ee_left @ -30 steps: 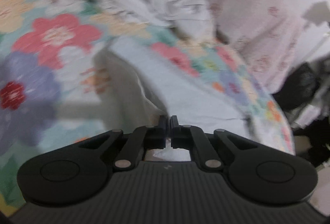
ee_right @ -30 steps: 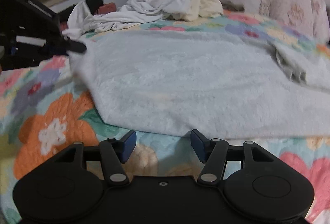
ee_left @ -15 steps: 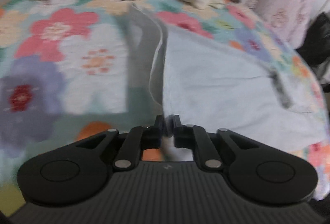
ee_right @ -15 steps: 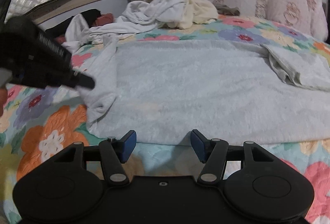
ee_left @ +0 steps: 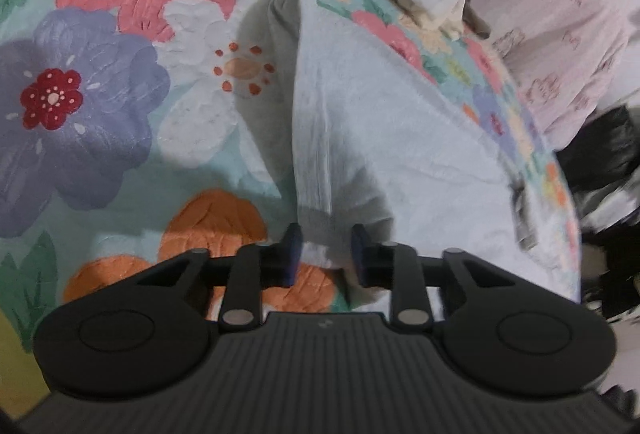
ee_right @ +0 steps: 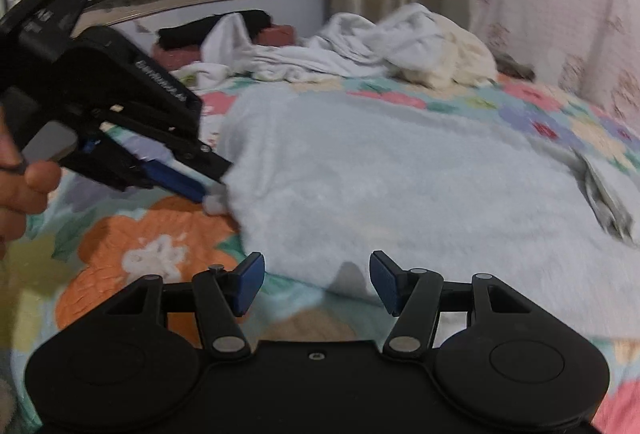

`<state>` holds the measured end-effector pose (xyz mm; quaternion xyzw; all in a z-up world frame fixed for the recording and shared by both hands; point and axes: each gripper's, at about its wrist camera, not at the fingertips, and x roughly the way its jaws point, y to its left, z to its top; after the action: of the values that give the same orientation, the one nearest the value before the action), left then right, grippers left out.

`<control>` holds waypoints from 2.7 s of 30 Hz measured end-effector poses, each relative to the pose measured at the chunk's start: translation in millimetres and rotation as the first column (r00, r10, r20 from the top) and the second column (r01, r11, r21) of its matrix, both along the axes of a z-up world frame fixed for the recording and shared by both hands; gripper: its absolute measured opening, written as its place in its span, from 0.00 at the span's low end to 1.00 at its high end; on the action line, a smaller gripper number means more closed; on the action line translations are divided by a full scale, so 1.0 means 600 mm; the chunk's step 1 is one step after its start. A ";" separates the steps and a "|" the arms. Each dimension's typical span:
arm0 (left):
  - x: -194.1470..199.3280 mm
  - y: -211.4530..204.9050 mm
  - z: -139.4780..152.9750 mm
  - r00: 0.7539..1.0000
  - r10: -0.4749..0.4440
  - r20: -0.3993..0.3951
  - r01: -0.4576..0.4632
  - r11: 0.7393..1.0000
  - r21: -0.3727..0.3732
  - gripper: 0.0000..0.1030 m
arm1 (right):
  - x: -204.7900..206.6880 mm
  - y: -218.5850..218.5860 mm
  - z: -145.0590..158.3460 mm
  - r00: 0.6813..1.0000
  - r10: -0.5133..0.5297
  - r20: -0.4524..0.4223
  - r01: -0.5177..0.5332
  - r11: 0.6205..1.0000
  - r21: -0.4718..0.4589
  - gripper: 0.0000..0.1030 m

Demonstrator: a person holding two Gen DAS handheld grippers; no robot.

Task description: Fold clothes

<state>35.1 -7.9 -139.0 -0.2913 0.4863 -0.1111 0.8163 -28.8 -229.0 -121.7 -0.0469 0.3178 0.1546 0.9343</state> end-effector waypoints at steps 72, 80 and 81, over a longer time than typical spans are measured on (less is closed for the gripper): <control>-0.045 -0.298 0.009 0.844 -0.475 0.249 0.415 0.872 0.260 0.41 | 0.037 -0.338 -0.030 0.876 -0.464 -0.132 0.480 0.810 0.337 0.05; -0.009 -0.318 -0.012 0.890 -0.454 0.038 0.402 0.822 0.403 0.48 | 0.015 -0.330 -0.029 0.874 -0.472 -0.114 0.485 0.846 0.220 0.12; -0.011 -0.313 -0.014 0.893 -0.448 0.045 0.396 0.829 0.395 0.48 | 0.008 -0.333 -0.031 0.863 -0.491 -0.121 0.505 0.834 0.223 0.12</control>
<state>28.4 -195.6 -147.2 -0.0067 0.4940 -0.2136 0.8428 -24.1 -428.7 -140.1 0.1586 0.3243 -0.0542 0.9310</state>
